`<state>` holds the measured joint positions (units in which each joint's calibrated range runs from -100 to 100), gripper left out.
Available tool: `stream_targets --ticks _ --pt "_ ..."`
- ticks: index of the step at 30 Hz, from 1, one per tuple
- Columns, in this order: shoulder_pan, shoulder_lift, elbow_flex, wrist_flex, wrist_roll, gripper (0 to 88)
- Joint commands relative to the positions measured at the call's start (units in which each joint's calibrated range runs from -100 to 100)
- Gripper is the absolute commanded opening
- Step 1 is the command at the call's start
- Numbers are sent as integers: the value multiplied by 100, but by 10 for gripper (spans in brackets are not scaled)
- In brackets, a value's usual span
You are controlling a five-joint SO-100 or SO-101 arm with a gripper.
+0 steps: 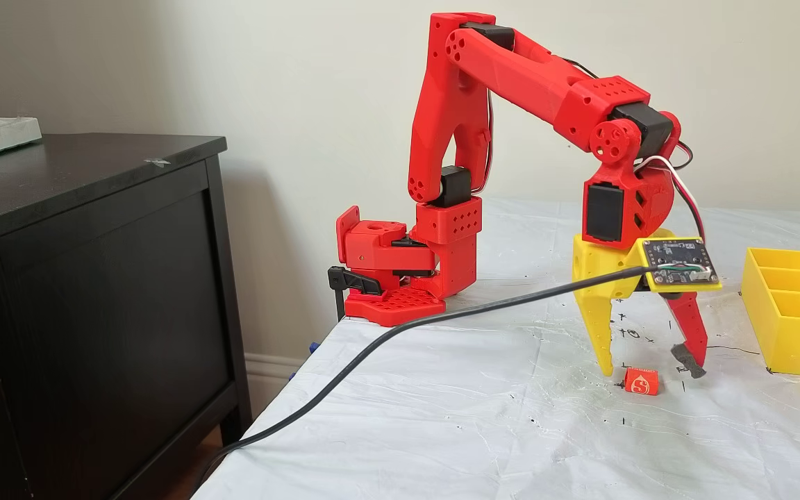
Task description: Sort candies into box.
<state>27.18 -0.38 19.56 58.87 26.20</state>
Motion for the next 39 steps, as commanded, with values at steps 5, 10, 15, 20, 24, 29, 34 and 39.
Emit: stream_targets --ticks 5,10,15,20,24,29,34,39 --pt "8 182 -604 12 -68 292" --pt "-28 335 -759 28 -107 288" --pt "-55 403 -768 28 -127 286" --pt "-64 369 -759 93 -122 285" --pt "-55 250 -623 93 -98 285" --pt "-64 216 -577 110 -98 282" --pt "-73 360 -668 102 -142 278" --pt "-137 878 -1160 364 -347 253"
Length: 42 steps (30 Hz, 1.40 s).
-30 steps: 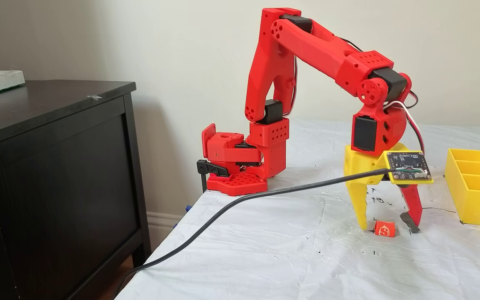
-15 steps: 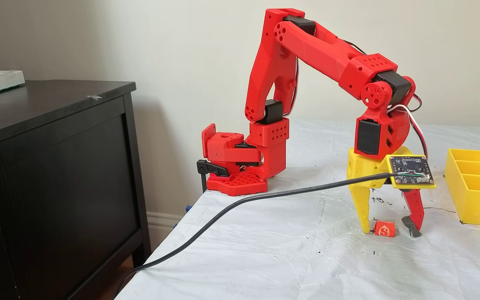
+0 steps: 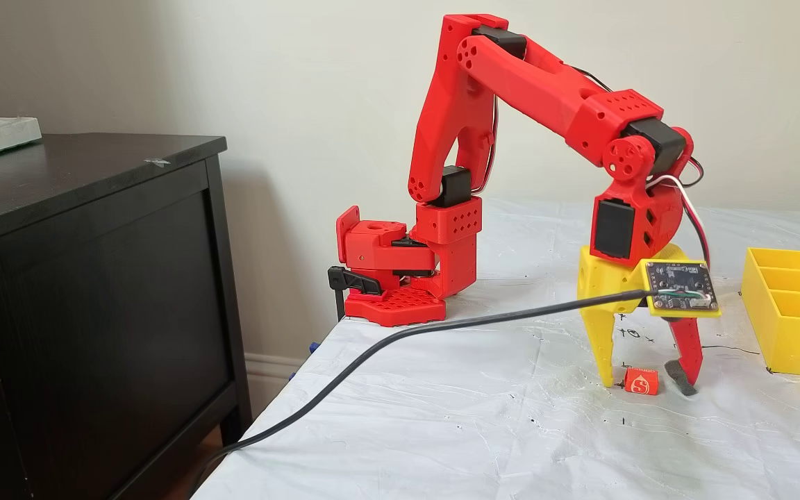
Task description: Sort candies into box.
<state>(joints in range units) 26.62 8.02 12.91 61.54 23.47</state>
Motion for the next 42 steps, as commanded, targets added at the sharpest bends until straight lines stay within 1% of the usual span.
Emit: stream_targets --ticks 1,10,11,12,13,14,24,29,38,41,42 --pt "-80 46 -476 97 -63 251" --pt "-80 4 -240 39 -20 243" --pt "-71 -5 -212 31 -20 207" --pt "-71 -13 -194 23 -34 146" --pt "-62 -30 -176 15 -63 41" --pt "-44 -39 -158 15 -83 1" --pt "56 -335 -76 48 -93 1" --pt "-107 -904 -149 113 -147 1" --pt "-741 -2371 -576 350 -283 1" --pt "-1058 -2727 -586 301 -342 1" --pt "-1276 -2888 -576 228 -454 1"
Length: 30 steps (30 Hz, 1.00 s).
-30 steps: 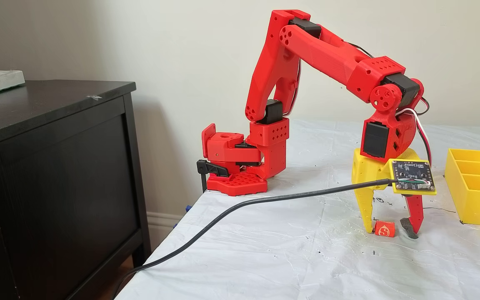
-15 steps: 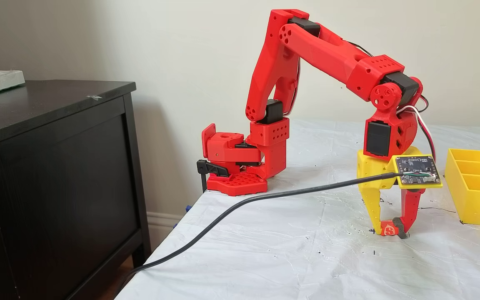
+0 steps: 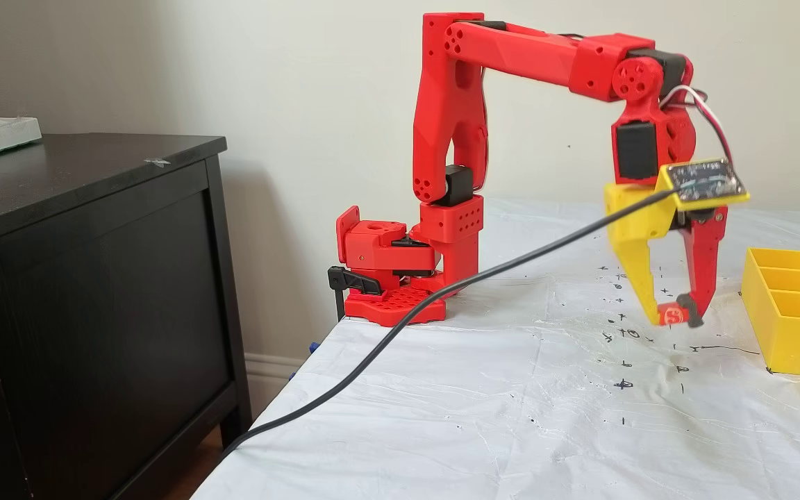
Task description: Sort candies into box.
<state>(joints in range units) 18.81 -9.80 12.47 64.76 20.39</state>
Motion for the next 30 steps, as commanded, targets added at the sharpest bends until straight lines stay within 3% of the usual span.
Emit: stream_targets --ticks 1,13,30 --pt "-613 -1157 -533 -151 -230 1" --pt "-1175 -275 -1470 -1101 -1211 1" --pt "-1456 760 -1771 -1543 -928 1"
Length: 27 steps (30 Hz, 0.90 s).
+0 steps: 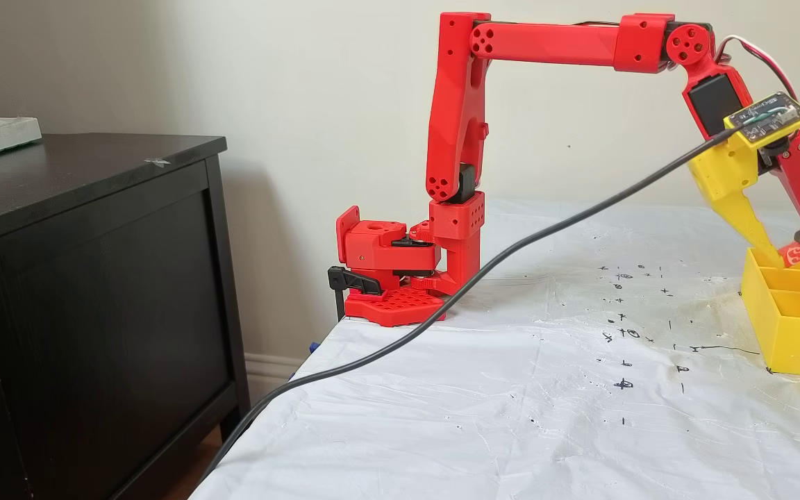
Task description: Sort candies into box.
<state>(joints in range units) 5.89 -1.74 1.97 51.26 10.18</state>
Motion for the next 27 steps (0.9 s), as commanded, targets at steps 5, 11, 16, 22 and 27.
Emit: stream_targets --ticks 5,11,16,22,27 --pt "-173 81 -848 -259 54 1" --pt "-182 174 -893 -275 54 1" --pt "-209 301 -993 -332 49 1" --pt "-254 403 -1012 -406 44 1" --pt "-272 428 -1030 -488 0 1"
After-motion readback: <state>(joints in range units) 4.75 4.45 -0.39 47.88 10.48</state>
